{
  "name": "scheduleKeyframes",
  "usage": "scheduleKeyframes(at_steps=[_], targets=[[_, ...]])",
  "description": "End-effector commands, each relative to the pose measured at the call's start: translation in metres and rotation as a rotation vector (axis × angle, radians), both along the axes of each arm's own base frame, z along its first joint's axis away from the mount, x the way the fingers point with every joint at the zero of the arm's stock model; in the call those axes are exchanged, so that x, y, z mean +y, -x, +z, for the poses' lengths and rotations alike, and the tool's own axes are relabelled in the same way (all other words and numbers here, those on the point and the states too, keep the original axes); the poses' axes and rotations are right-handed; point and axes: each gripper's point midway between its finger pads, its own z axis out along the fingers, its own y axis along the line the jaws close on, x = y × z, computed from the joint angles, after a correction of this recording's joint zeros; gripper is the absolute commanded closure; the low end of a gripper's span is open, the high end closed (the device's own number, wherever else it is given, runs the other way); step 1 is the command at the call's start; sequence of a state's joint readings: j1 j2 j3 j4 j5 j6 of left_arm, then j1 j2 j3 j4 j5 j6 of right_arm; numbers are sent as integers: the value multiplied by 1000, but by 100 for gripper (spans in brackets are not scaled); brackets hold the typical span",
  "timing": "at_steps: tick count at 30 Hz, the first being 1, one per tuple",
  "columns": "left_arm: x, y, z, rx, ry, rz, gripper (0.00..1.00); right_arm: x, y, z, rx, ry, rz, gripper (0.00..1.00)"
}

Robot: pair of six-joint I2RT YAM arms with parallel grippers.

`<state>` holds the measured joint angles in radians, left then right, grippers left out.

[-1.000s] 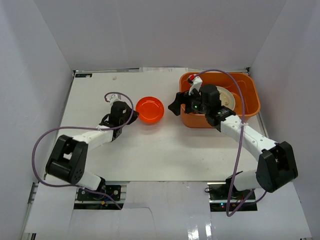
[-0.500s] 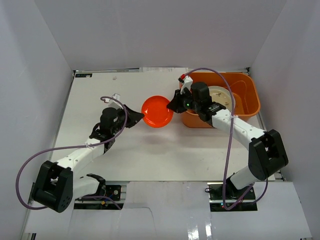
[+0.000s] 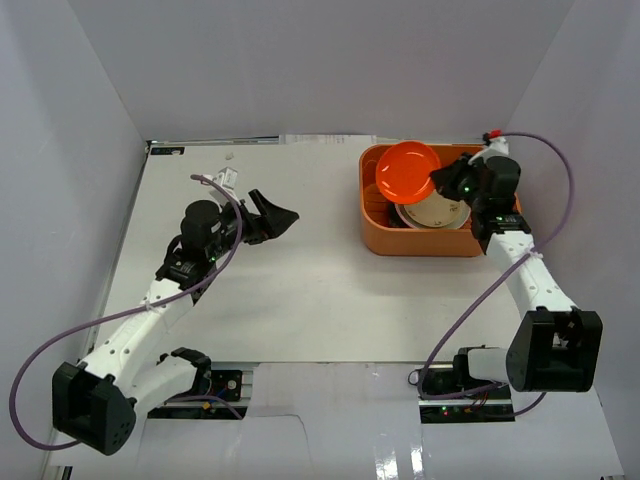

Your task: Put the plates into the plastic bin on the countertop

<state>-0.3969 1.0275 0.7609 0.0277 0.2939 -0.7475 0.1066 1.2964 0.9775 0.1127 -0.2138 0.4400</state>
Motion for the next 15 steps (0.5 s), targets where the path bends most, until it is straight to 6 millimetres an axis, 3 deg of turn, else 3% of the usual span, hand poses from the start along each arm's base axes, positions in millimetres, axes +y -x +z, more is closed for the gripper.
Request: scheduleKeyframes(at_steps=[1, 2, 4, 6, 7, 8, 10, 11, 13, 15], targets=[[11, 21, -13, 29, -116, -27, 2, -59, -11, -5, -6, -47, -188, 92], [15, 26, -20, 39, -148, -30, 2, -79, -13, -12, 6, -48, -241, 92], [23, 31, -28, 42, -180, -9, 2, -97, -16, -32, 47, -46, -291, 92], [31, 34, -33, 42, -218, 18, 2, -102, -18, -53, 96, -39, -303, 88], [34, 35, -34, 41, -229, 26, 2, -103, -19, -58, 109, -34, -310, 78], [37, 37, -38, 50, -243, 29, 2, -108, -20, -62, 119, -28, -332, 58], [41, 37, -32, 25, -257, 45, 2, -112, -18, -59, 115, -27, -354, 40], [43, 38, -29, 12, -268, 44, 2, -112, -16, -47, 85, -31, -356, 21], [45, 40, -21, -16, -270, 50, 2, -108, -14, -31, 53, -40, -341, 6], [46, 40, -13, -37, -265, 51, 2, -106, -10, -4, 3, -41, -328, 10]])
